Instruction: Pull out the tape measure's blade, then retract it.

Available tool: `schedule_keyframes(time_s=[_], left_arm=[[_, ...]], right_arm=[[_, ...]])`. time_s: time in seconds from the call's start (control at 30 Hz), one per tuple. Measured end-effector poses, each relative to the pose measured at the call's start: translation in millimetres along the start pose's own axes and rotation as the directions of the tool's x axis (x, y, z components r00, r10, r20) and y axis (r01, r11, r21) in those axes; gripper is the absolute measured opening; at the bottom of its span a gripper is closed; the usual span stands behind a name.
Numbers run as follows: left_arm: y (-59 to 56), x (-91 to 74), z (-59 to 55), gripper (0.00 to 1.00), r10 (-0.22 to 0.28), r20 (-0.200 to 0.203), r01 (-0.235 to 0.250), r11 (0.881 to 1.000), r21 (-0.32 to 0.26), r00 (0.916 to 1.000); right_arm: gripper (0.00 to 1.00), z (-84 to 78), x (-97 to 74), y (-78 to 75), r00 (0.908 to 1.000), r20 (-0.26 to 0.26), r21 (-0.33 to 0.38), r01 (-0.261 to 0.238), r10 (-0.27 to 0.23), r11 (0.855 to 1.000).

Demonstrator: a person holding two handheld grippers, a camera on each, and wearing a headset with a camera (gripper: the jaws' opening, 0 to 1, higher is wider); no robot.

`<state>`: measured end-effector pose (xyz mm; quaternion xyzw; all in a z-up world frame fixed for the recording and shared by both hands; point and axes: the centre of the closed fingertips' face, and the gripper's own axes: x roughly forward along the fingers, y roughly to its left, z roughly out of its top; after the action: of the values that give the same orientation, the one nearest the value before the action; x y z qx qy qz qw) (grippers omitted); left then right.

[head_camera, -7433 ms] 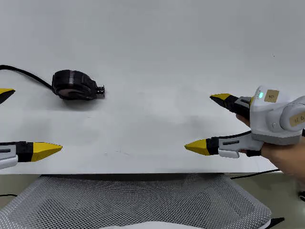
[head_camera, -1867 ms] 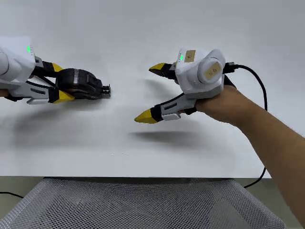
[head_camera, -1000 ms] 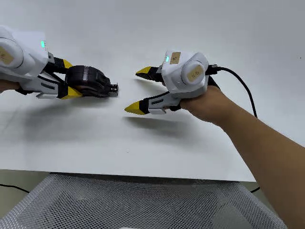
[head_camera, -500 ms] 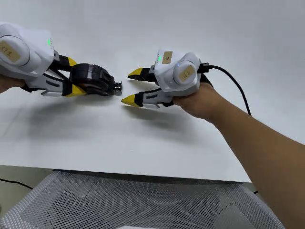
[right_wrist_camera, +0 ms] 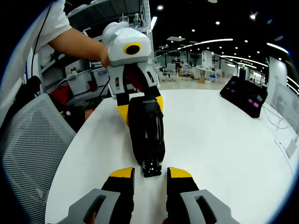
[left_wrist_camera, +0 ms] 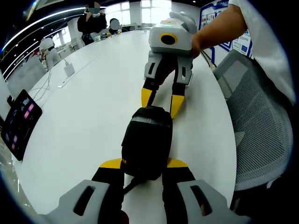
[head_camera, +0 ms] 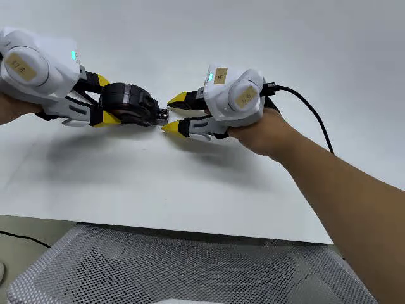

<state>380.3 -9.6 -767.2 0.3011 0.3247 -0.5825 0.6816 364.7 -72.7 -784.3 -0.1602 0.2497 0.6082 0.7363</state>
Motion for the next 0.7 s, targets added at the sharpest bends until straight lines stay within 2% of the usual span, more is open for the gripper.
schedule_keyframes(time_s=[0.3, 0.7], left_arm=[[0.3, 0.1, -0.1, 0.26, 0.003, 0.004, -0.003, 1.000, -0.003, 1.0000], [0.2, 0.3, -0.1, 0.26, 0.003, 0.007, -0.003, 1.000, -0.004, 1.0000]], right_arm=[[0.17, 0.1, 5.9, -0.3, 0.9999, -0.002, -0.016, -0.013, 0.013, 1.000], [0.13, 1.4, 9.5, -1.0, 0.9999, -0.003, -0.031, -0.015, 0.015, 0.999]])
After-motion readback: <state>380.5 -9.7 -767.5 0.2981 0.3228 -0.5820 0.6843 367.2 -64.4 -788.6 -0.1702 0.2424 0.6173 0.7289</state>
